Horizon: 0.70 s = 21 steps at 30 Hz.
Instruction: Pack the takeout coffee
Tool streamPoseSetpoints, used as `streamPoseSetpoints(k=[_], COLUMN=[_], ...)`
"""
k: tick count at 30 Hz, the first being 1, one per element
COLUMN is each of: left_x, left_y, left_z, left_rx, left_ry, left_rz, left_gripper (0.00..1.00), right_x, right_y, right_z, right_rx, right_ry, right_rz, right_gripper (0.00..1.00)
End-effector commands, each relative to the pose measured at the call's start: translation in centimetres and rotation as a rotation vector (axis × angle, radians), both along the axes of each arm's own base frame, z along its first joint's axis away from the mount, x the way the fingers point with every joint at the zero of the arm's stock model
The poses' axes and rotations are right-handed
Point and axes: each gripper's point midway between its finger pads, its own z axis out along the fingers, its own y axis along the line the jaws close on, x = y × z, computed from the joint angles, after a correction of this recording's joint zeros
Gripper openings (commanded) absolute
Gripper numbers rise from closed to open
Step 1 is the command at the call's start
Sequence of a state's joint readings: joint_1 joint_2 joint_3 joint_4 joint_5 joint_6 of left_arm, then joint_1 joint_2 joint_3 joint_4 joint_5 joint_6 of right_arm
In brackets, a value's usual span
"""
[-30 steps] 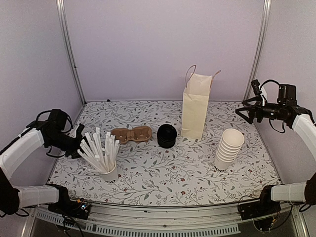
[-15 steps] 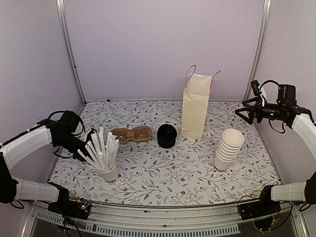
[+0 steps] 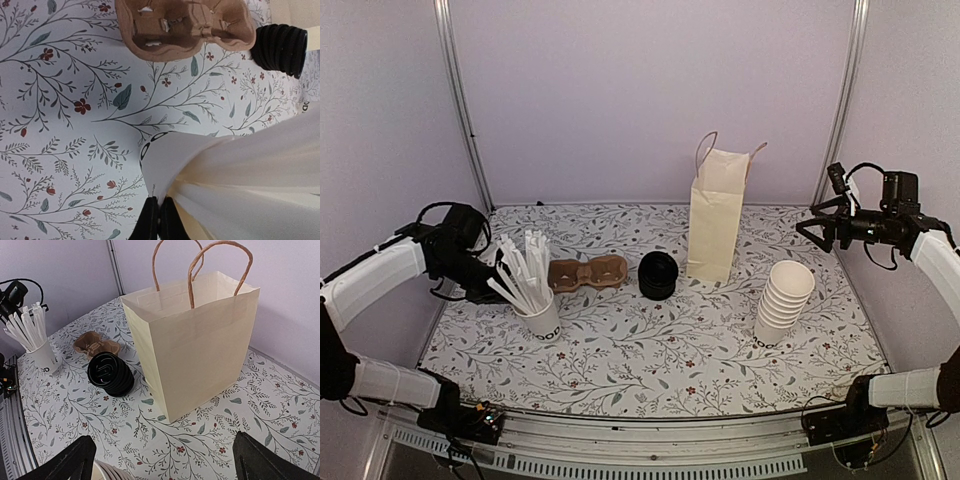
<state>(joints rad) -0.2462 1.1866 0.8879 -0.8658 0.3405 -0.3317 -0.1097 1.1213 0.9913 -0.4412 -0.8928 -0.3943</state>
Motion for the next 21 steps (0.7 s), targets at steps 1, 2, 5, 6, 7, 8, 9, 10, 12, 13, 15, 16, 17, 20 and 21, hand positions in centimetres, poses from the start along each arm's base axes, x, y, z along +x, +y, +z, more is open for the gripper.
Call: streamPoseSetpoints(k=[1,2,5,6,7,8,9,10,12,13,15,16,17,20,21], left_x=[2.4,3.0,4.4,4.9,5.4,5.9,6.4,6.9,8.0,8.5,9.5,9.9,10.3,11.9,12.3], left_y=[1.4,2.2,4.4,5.3,6.2,7.1,7.5,7.8,8.6,9.2,10.2,10.8,10.9,10.9,11.3], left_z=[0.4,0.4,0.2,0.2,0.3,0.5,0.6,0.9,1.1,1.1,1.2,1.0,1.1,1.7,1.6], left_rx=[0.107,0.13,0.164,0.171,0.177,0.173,0.159,0.137,0.114,0.106,0.104,0.103,0.084,0.047,0.063], left_ry=[-0.056,-0.057,-0.057,-0.062,-0.069,-0.076,-0.085,-0.093,-0.109,-0.115,-0.135,-0.137,-0.13,-0.149,-0.16], left_rz=[0.019,0.039,0.103,0.132,0.159,0.19,0.21,0.228,0.268,0.292,0.321,0.338,0.348,0.361,0.376], left_gripper=[0.0,0.0,0.0,0.0,0.0,0.0,0.0,0.0,0.0,0.0,0.0,0.0,0.0,0.0,0.0], right_x=[0.3,0.3,0.2,0.2,0.2,0.2,0.2,0.2,0.2,0.3,0.3,0.4,0.4,0.4,0.5], right_y=[0.0,0.0,0.0,0.0,0.0,0.0,0.0,0.0,0.0,0.0,0.0,0.0,0.1,0.1,0.1], right_z=[0.4,0.4,0.4,0.4,0.3,0.3,0.3,0.3,0.2,0.3,0.3,0.3,0.3,0.1,0.1], right_rx=[-0.002,-0.003,-0.004,-0.004,-0.004,-0.005,-0.005,-0.006,-0.006,-0.006,-0.004,-0.004,-0.003,0.0,0.001], right_ry=[-0.016,-0.017,-0.017,-0.017,-0.014,-0.013,-0.014,-0.015,-0.015,-0.014,-0.011,-0.012,-0.013,-0.011,-0.01], right_rz=[0.01,0.01,0.01,0.01,0.009,0.009,0.011,0.011,0.011,0.013,0.015,0.017,0.018,0.022,0.023], right_gripper=[0.99,0.99,0.99,0.99,0.99,0.99,0.99,0.99,0.99,0.99,0.99,0.99,0.99,0.99,0.98])
